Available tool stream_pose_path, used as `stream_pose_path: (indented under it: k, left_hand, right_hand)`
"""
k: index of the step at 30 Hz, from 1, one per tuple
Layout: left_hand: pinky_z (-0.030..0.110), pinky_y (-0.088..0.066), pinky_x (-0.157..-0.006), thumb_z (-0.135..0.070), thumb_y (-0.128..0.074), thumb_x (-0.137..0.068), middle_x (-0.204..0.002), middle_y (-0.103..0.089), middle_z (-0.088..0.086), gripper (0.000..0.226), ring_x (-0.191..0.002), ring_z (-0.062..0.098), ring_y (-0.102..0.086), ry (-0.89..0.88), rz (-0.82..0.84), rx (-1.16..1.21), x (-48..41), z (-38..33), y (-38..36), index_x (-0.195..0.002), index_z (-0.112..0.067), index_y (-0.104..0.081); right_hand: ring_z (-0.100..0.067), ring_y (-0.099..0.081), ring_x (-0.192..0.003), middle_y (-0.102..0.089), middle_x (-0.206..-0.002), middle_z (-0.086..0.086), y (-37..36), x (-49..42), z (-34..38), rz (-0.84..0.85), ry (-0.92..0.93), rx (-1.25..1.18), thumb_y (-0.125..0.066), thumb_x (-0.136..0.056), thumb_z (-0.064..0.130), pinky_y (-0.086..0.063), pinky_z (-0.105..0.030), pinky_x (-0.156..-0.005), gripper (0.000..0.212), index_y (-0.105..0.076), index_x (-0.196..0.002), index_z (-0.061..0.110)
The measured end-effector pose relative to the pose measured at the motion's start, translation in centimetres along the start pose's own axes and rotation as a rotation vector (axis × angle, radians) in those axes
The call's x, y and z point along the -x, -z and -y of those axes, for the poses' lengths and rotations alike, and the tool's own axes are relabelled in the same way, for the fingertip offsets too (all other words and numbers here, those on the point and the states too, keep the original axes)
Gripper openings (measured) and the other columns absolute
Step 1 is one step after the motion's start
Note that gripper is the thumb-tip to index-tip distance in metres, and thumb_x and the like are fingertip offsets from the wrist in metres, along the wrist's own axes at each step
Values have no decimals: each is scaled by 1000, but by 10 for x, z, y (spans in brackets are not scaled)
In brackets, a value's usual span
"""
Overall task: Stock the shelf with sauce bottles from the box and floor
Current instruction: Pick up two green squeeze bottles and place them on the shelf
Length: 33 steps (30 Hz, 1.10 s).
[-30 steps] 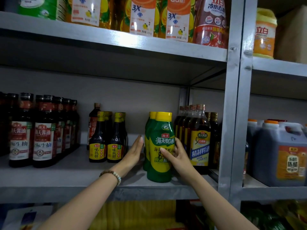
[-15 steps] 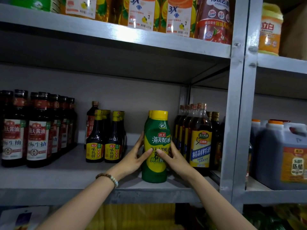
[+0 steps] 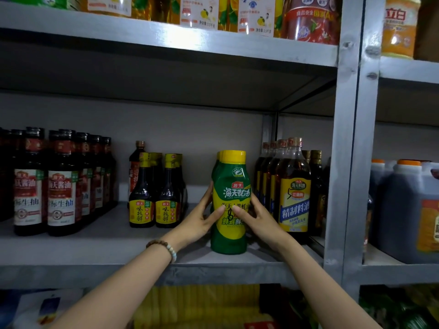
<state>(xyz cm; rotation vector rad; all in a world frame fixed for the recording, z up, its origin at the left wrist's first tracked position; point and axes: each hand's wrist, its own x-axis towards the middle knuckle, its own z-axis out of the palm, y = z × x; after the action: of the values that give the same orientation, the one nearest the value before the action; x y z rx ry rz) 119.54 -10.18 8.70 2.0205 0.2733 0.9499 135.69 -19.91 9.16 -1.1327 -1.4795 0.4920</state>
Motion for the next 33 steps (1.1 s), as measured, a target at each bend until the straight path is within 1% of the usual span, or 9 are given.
stream_pose_path:
  k: [6,11,13,17,20,25,28,31,33]
  left_hand:
    - [36,-41,-106,-56,-55,-81,-153,-27,-11,81,-132,8,-39,17,-15,-33,1,-2,-4,-145,-47,-7]
    - [40,-36,-110,-61,-57,-77,-154,-25,-10,88,-136,7,-31,32,-6,-45,4,-2,-4,-146,-47,-5]
    - [36,-35,-109,-62,-60,-74,-153,-25,-10,93,-136,3,-26,50,5,-68,5,0,-4,-145,-47,-2]
    - [18,-45,-91,-60,-61,-73,-152,-27,-6,95,-131,3,-30,107,-12,-67,7,-1,-6,-145,-46,-1]
    - [26,-38,-102,-59,-61,-72,-149,-33,-5,95,-137,7,-28,114,-46,-85,8,-2,-7,-147,-41,-6]
    - [25,-35,-102,-63,-58,-70,-151,-31,4,96,-137,13,-30,199,-108,-144,16,-3,6,-148,-37,-8]
    - [23,-31,-102,-68,-54,-66,-151,-32,2,99,-136,11,-31,219,-142,-237,34,-4,21,-148,-31,-14]
    - [29,-32,-108,-71,-50,-68,-151,-31,-4,97,-137,11,-31,218,-158,-314,55,-9,38,-148,-28,-17]
    - [29,-33,-107,-69,-49,-71,-150,-31,-5,92,-136,12,-31,227,-166,-370,70,-14,47,-148,-28,-19]
  right_hand:
    - [9,-58,-107,-60,-118,27,1,3,3,-6,-7,6,-66,-81,36,-49,-9,-78,49,-43,-122,50]
    - [3,-54,-118,-57,-124,29,0,8,2,13,-16,36,-73,-75,41,-49,-14,-84,63,-38,-125,57]
    - [2,-54,-119,-56,-127,27,1,9,1,17,-19,47,-74,-75,43,-50,-15,-85,65,-37,-127,57]
    - [1,-55,-118,-56,-129,23,3,7,-1,24,-22,56,-73,-76,41,-50,-16,-85,69,-36,-132,51]
    - [4,-55,-116,-57,-126,25,5,7,-3,30,-21,65,-74,-75,42,-50,-14,-83,68,-37,-131,52]
    - [9,-54,-112,-56,-124,26,4,6,-4,36,-13,64,-72,-73,47,-49,-10,-80,67,-38,-131,49]
    - [12,-53,-112,-53,-128,24,4,6,-4,35,-11,15,-69,-76,43,-49,-8,-79,79,-28,-143,40]
    - [20,-48,-111,-43,-134,21,3,15,4,-2,-9,-10,-63,-82,36,-47,-6,-80,87,-10,-150,34]
    - [9,-38,-129,-34,-145,15,0,27,13,-35,-17,6,-60,-87,32,-43,-11,-92,84,-5,-151,33]
